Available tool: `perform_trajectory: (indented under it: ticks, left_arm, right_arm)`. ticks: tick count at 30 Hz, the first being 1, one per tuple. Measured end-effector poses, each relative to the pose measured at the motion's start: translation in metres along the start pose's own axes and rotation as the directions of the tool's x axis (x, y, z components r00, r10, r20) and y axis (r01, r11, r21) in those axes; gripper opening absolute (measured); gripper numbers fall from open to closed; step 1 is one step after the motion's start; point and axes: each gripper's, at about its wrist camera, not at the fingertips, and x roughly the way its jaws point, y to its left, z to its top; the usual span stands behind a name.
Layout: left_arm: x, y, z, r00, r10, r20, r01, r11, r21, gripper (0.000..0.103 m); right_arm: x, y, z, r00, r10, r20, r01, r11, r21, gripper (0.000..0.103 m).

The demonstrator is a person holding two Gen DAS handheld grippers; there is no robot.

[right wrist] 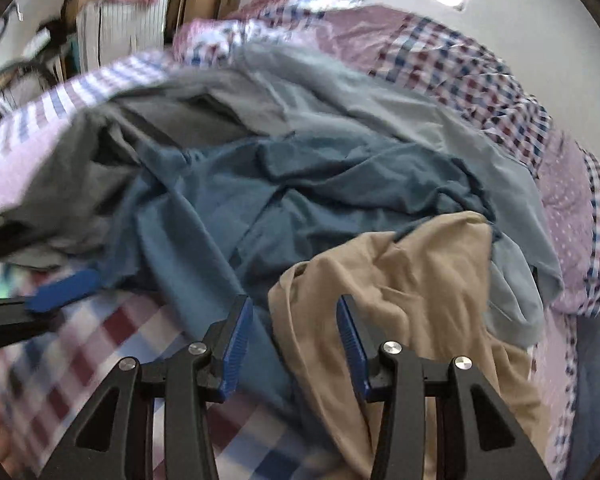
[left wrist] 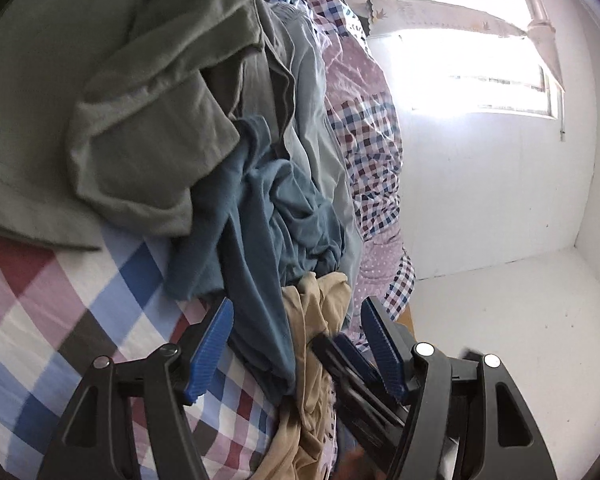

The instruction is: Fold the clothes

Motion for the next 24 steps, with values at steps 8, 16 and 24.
perform_trajectory:
  ticks: [8,16,24]
  left_arm:
    - [0.0,-0.004,0.001,1.0,0.021,-0.007,-0.021,0.999,0.045,0.07]
    - [0.012,-0.013,-0.011,0.998,0.044,-0.039,-0.04,0.995,0.096,0.07]
    - [0.032,-0.033,-0.029,0.994,0.071,-0.079,-0.055,0.979,0.195,0.07]
  right_arm:
    - [0.013,-0.032,-0.004,0.998,-0.06,-0.004,0.06,0.996,0.069,0.002]
    - [-0.075,-0.182,-0.026,0.968,-0.223,0.112,0.168,0.914,0.369,0.002]
    - [-0.173,-0.356,-0.104,0.883,-0.468,0.036,0.348,0.704,0.62,0.002]
